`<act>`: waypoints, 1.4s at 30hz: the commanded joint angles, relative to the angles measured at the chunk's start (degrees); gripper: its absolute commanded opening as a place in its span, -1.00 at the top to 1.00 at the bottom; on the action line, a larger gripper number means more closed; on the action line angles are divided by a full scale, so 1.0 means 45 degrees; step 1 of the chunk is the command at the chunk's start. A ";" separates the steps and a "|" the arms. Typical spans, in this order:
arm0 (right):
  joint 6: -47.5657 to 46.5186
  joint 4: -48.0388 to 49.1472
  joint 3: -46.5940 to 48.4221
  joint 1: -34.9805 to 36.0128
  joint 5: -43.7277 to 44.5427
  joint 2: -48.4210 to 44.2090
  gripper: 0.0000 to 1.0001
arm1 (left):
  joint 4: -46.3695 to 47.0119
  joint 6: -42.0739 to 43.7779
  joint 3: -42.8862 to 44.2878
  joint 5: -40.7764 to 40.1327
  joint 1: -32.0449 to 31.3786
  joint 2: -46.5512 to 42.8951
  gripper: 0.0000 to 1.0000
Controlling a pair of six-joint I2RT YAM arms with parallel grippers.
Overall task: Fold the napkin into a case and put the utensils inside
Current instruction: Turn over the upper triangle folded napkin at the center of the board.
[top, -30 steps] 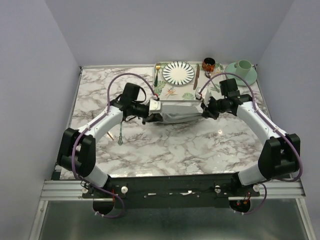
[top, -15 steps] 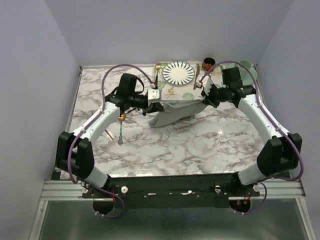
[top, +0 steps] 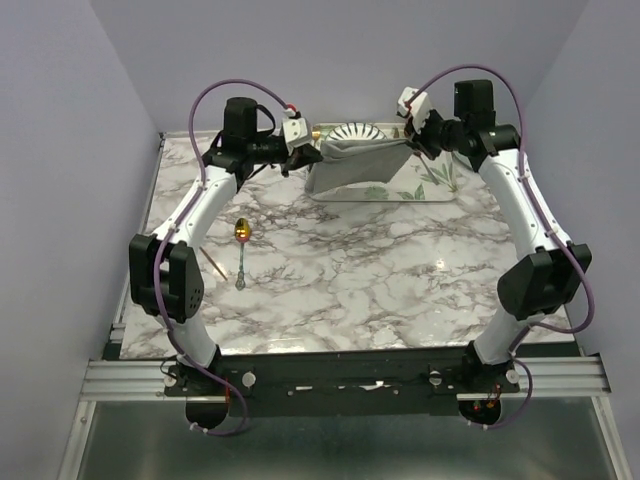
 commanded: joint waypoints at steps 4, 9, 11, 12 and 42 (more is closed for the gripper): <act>-0.0546 0.0447 -0.4769 0.0005 -0.0069 -0.1539 0.99 | -0.1804 0.3302 -0.3286 0.0527 -0.0384 -0.1143 1.00; -0.0781 0.0956 -0.8156 0.0571 -0.0088 -0.2555 0.99 | -0.3561 0.4484 -0.5576 0.0253 -0.1185 -0.1787 1.00; -0.0780 0.0975 -0.9015 0.0941 -0.0069 -0.2984 0.99 | -0.3878 0.5226 -0.6591 -0.0001 -0.1672 -0.2003 1.00; -0.0703 0.0975 -0.9735 0.1059 -0.0088 -0.3141 0.99 | -0.4015 0.5404 -0.6904 -0.0079 -0.1830 -0.2236 1.00; 0.1267 -0.2930 -1.0799 0.2663 -0.1689 -0.4922 -0.41 | -0.7066 0.8574 -0.9290 -0.3575 -0.4762 -0.6200 -0.10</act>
